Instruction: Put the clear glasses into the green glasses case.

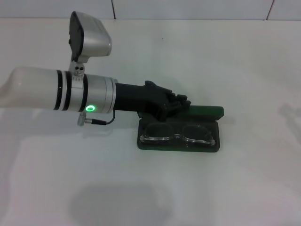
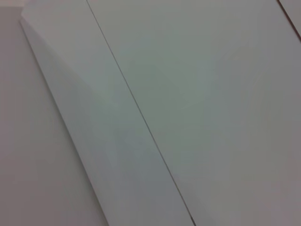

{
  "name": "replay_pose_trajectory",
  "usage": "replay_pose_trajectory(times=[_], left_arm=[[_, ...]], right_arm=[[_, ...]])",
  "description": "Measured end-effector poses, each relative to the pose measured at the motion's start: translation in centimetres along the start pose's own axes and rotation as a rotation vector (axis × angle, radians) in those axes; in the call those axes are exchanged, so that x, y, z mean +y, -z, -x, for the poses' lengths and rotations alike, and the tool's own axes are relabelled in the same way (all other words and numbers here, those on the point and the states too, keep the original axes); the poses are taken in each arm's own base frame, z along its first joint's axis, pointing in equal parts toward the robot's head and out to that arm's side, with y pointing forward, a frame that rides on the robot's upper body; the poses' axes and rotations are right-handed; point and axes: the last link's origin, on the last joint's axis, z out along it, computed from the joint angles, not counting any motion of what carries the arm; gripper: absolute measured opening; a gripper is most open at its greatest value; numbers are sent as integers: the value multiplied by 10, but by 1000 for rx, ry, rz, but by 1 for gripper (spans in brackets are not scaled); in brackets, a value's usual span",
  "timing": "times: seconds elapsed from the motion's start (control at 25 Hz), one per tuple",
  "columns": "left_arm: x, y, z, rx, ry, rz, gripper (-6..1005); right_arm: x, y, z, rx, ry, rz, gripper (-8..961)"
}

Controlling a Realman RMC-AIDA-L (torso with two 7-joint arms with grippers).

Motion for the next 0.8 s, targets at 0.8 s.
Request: replay_pose_trajectory(times=[0.8], left_arm=[[20,8,38,-49,-91,82,131]], right_arm=[[1,-2,1,-1,-2,11,144]])
